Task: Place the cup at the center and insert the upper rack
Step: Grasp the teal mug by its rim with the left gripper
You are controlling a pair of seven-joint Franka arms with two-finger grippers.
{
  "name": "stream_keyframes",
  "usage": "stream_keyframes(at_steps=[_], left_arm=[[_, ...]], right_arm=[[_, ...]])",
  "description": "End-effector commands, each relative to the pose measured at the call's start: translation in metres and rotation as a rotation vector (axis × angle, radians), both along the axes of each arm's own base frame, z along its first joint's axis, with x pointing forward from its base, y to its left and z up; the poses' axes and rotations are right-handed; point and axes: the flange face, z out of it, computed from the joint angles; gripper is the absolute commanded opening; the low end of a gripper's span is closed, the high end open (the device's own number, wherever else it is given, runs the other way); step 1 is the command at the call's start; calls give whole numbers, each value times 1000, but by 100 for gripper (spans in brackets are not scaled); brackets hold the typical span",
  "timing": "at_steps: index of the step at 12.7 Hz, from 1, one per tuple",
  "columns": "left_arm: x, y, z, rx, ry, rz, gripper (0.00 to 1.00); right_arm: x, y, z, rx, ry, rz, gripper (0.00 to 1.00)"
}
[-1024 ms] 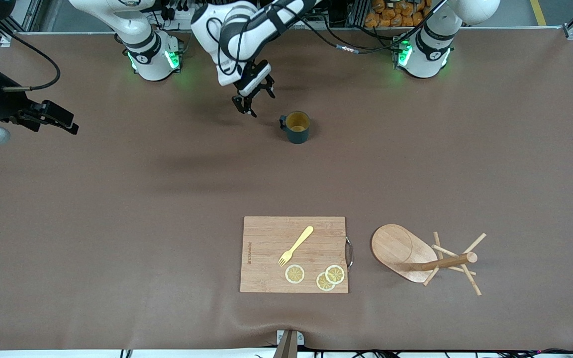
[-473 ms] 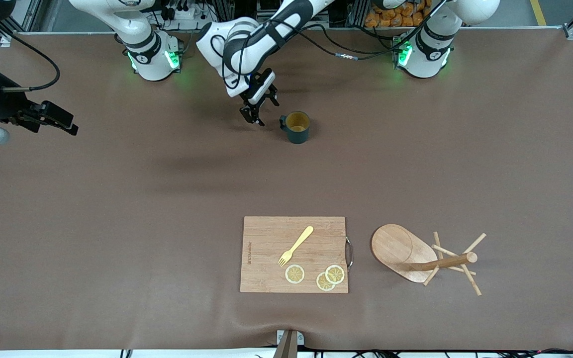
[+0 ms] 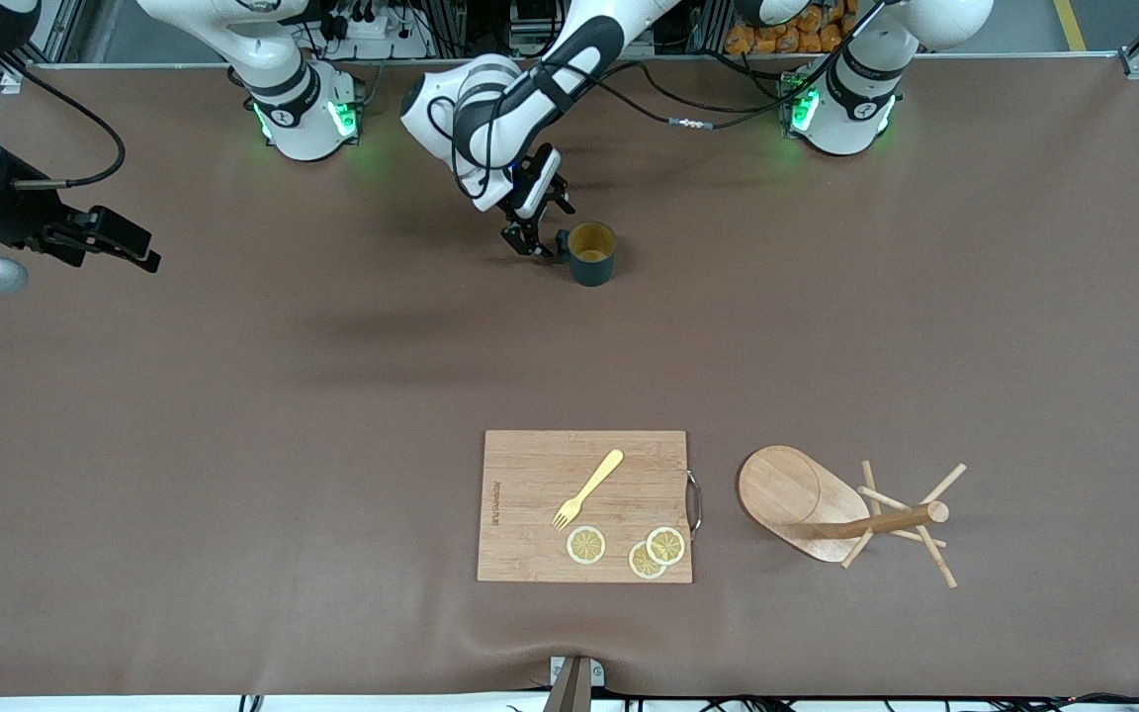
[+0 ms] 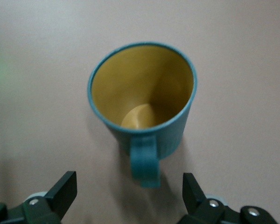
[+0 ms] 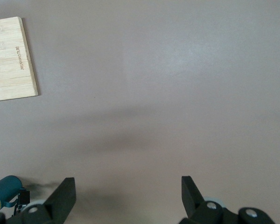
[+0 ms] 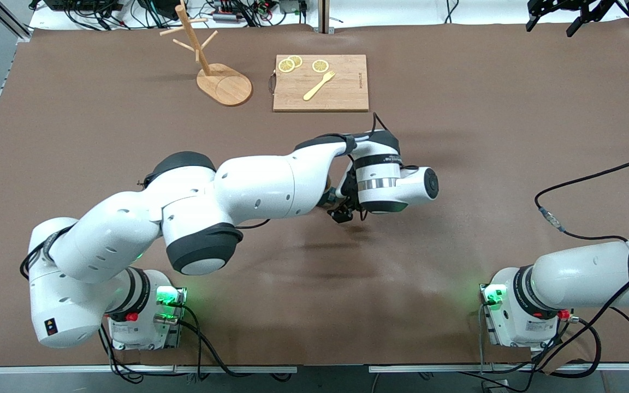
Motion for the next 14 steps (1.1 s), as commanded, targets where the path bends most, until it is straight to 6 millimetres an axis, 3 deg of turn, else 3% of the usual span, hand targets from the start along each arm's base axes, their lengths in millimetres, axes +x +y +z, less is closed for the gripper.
stream_keyframes(at_steps=[1, 7, 9, 11, 14], left_arm=[[6, -2, 3, 2, -17, 29, 100], [7, 0, 0, 5, -29, 46, 82], [6, -1, -2, 4, -33, 54, 71], [6, 0, -5, 3, -37, 62, 68], [3, 0, -11, 6, -42, 69, 51]], right_arm=[[-8, -4, 4, -11, -15, 7, 100], [-6, -5, 1, -11, -12, 6, 100], [-6, -5, 0, -11, -11, 6, 100], [-6, -5, 0, -11, -11, 6, 100], [-5, -9, -1, -12, -9, -2, 100]])
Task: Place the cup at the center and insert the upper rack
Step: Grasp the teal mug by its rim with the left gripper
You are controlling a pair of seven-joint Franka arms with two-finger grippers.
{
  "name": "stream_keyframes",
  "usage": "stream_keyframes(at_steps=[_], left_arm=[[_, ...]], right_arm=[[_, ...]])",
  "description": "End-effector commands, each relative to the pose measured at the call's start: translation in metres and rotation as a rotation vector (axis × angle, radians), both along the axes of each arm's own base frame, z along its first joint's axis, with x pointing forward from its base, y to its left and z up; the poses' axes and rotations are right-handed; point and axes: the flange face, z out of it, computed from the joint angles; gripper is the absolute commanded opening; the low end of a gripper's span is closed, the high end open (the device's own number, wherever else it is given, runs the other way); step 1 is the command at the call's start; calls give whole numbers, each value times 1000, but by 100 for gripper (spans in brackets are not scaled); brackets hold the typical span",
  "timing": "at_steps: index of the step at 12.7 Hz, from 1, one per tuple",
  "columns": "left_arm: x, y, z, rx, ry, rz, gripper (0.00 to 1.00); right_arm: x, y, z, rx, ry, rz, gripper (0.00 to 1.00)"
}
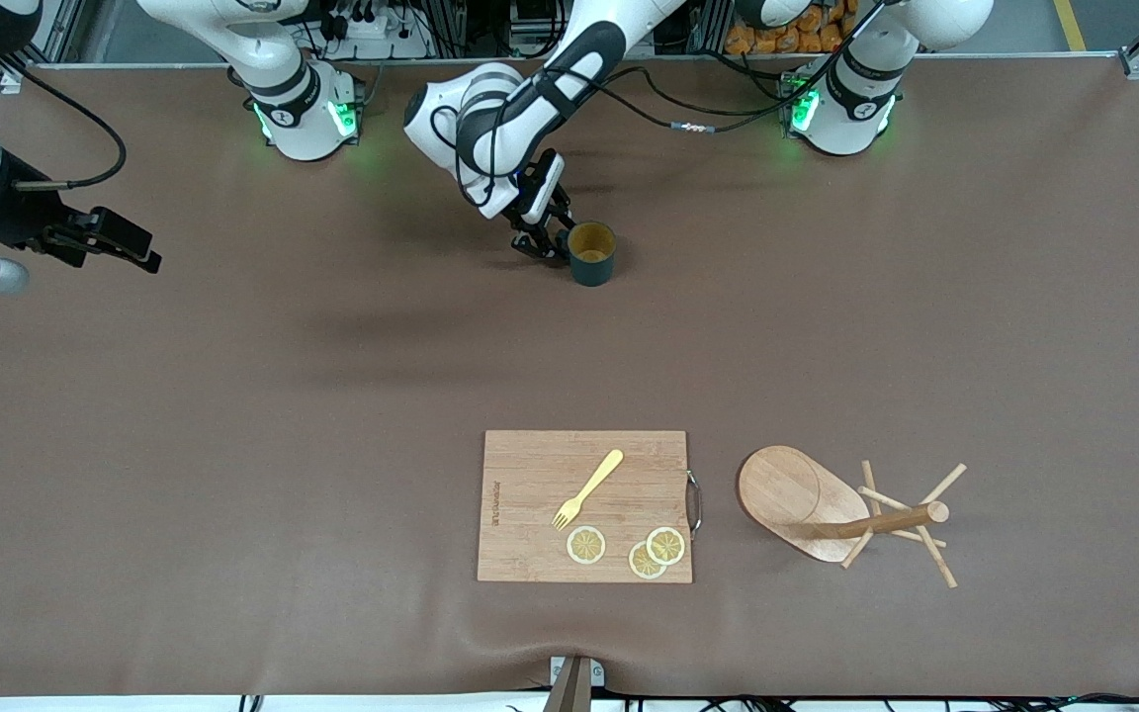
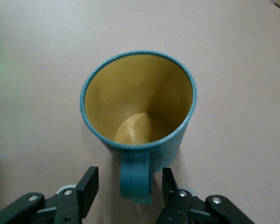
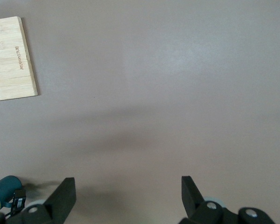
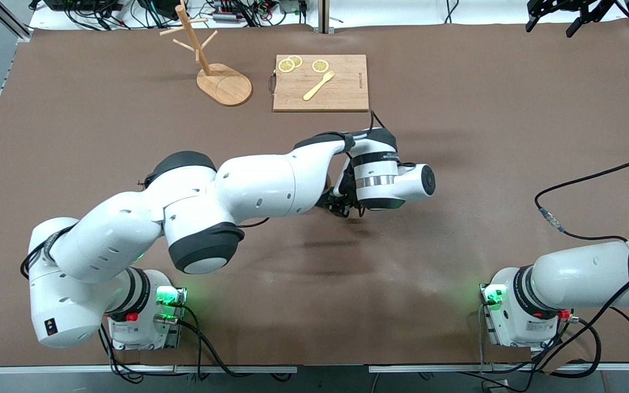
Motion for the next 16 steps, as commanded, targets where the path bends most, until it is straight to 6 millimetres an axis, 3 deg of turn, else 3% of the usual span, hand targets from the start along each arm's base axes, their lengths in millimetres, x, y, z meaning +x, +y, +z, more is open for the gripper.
stream_keyframes(at_steps=[1, 2, 4, 6, 8, 13, 16], left_arm=[[-4, -5, -2, -5, -7, 21, 28], [-5, -7, -1, -9, -4, 17, 15], [-4, -9, 7, -22, -4, 13, 0], [-1, -9, 14, -31, -2, 10, 0], [6, -11, 35, -52, 9, -7, 0], [77, 9, 129, -189, 83, 41, 0], [128, 38, 205, -330, 164, 59, 0]], right_arm=[[-5, -9, 1, -11, -12, -2, 100], [-5, -9, 1, -12, -12, 1, 100], [-5, -9, 0, -11, -11, -1, 100], [-5, -9, 0, -11, -11, 2, 100], [-5, -9, 0, -11, -11, 2, 100], [-5, -10, 0, -11, -11, 1, 100], [-5, -9, 0, -11, -11, 4, 100]])
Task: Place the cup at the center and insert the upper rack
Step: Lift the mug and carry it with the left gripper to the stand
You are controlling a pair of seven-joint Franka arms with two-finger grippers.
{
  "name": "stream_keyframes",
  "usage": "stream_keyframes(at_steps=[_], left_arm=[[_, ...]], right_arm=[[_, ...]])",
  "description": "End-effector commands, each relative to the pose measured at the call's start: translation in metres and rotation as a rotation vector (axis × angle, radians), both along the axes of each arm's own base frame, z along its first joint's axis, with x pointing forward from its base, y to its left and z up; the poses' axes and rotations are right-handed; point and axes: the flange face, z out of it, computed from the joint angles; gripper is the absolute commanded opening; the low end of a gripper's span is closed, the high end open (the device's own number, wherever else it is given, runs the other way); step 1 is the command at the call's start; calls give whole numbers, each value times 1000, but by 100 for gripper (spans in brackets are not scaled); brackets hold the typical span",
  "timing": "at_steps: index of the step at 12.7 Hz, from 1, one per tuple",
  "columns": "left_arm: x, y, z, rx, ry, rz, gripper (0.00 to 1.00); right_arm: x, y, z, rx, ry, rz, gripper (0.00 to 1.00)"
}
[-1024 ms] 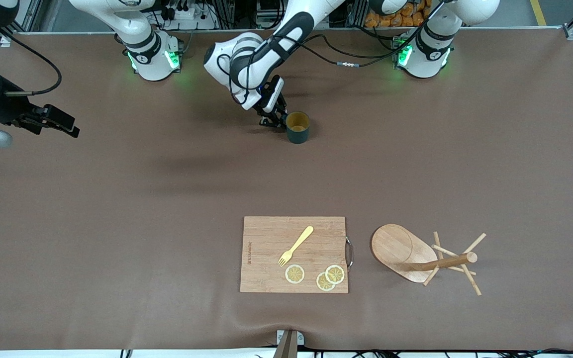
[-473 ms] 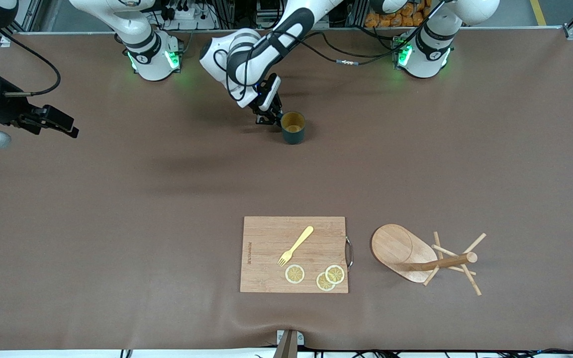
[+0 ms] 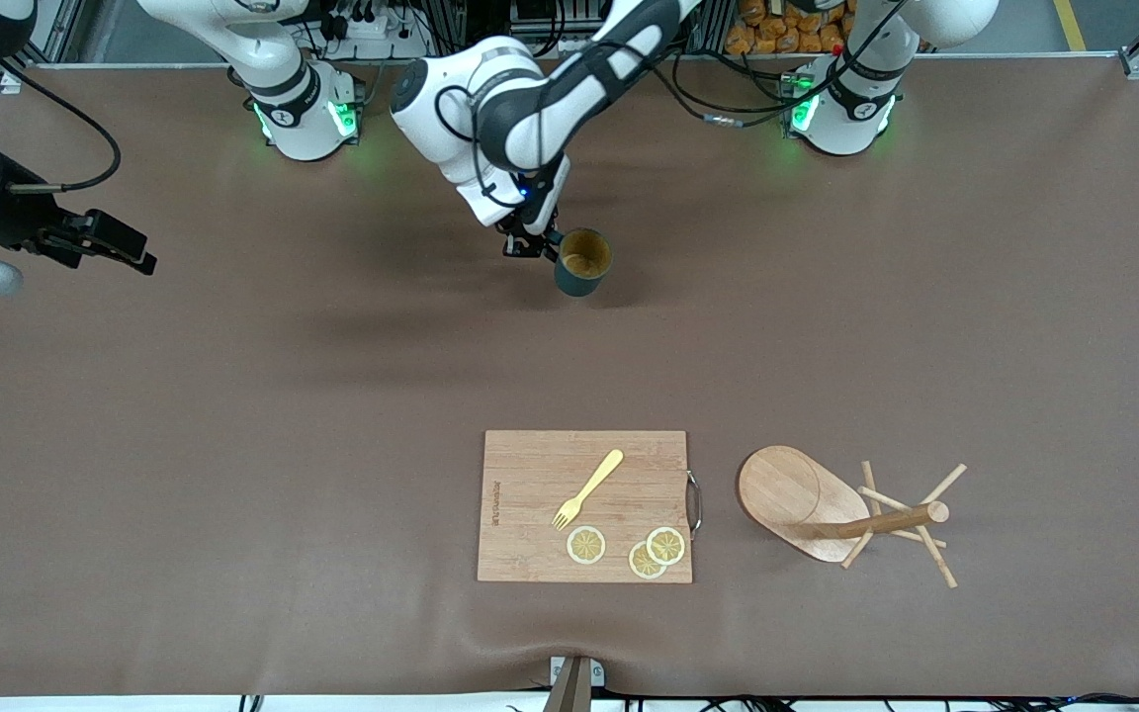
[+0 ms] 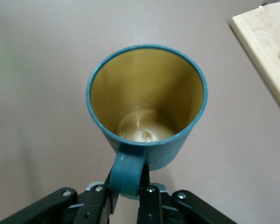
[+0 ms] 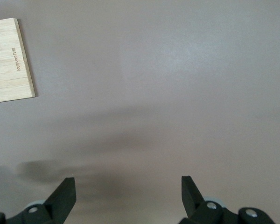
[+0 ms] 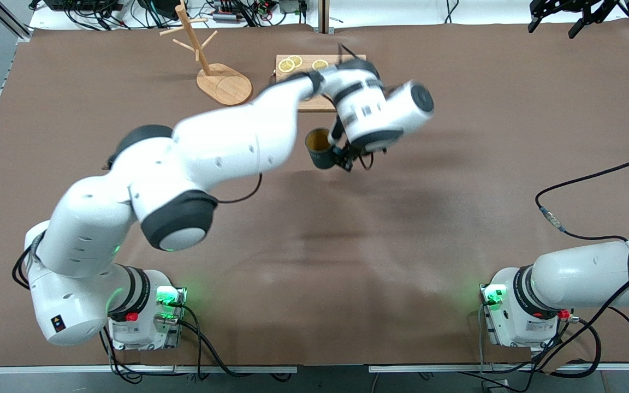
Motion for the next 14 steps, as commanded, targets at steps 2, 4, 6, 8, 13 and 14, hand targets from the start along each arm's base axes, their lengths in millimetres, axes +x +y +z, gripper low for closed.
stream_keyframes(at_steps=[2, 4, 6, 8, 13, 14], left_arm=[[54, 46, 86, -162, 90, 24, 0], [83, 71, 117, -243, 117, 25, 0], [110, 99, 145, -320, 145, 13, 0], [139, 125, 170, -431, 160, -3, 0], [218, 224, 212, -704, 200, 34, 0], [231, 245, 216, -761, 215, 30, 0]], right_arm=[[-5, -3, 3, -11, -13, 14, 100], [-5, -4, 1, -11, -10, 12, 100], [-6, -4, -6, -11, -9, 11, 100], [-6, -4, -7, -11, -12, 11, 100], [-6, -11, -8, -11, -14, 18, 100], [-6, -11, -8, -11, -14, 18, 100]])
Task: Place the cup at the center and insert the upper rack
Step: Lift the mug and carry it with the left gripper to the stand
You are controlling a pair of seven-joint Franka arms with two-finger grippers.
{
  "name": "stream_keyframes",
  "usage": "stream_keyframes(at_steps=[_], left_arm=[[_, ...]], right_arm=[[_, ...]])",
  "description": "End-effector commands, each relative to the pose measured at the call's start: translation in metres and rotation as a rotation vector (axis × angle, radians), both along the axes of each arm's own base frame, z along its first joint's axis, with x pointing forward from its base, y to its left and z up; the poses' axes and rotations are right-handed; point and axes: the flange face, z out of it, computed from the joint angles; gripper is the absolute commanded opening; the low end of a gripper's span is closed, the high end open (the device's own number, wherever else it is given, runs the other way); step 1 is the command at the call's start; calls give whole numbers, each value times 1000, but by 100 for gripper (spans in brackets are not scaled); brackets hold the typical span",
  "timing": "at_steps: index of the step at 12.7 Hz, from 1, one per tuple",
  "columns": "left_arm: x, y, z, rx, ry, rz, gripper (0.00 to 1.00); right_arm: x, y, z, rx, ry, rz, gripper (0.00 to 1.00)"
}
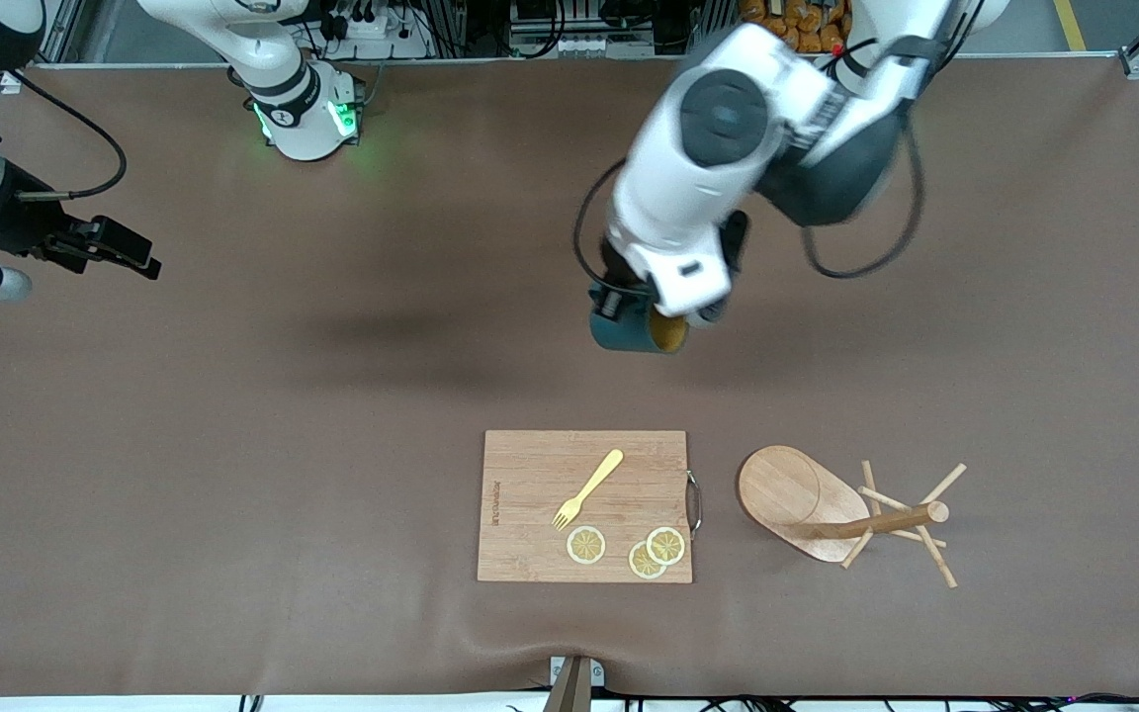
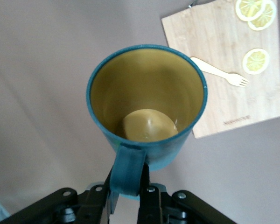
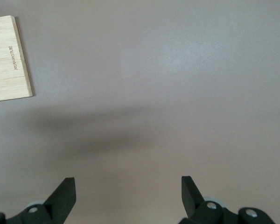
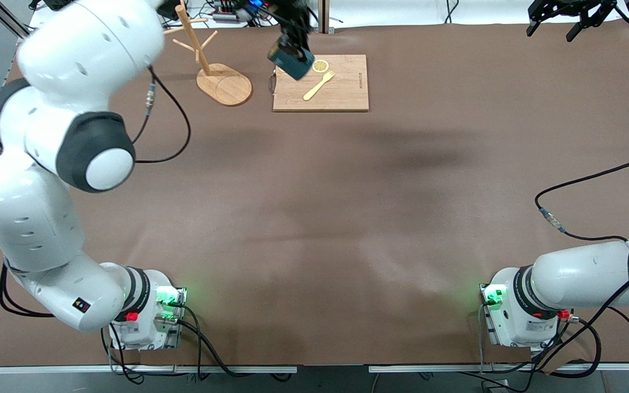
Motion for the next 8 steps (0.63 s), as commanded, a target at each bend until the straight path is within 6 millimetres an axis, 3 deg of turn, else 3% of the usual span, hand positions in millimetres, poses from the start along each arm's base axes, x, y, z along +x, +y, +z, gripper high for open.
stream_keyframes(at_steps=[1, 5, 8], left_arm=[[25, 56, 24, -158, 7, -9, 0], [57, 114, 28, -346, 19, -25, 0], [88, 170, 15, -535, 18, -43, 0]], right_arm=[[-7, -7, 3, -11, -15, 12, 100], [-6, -4, 5, -11, -23, 16, 100], [-7, -4, 6, -11, -24, 14, 100]])
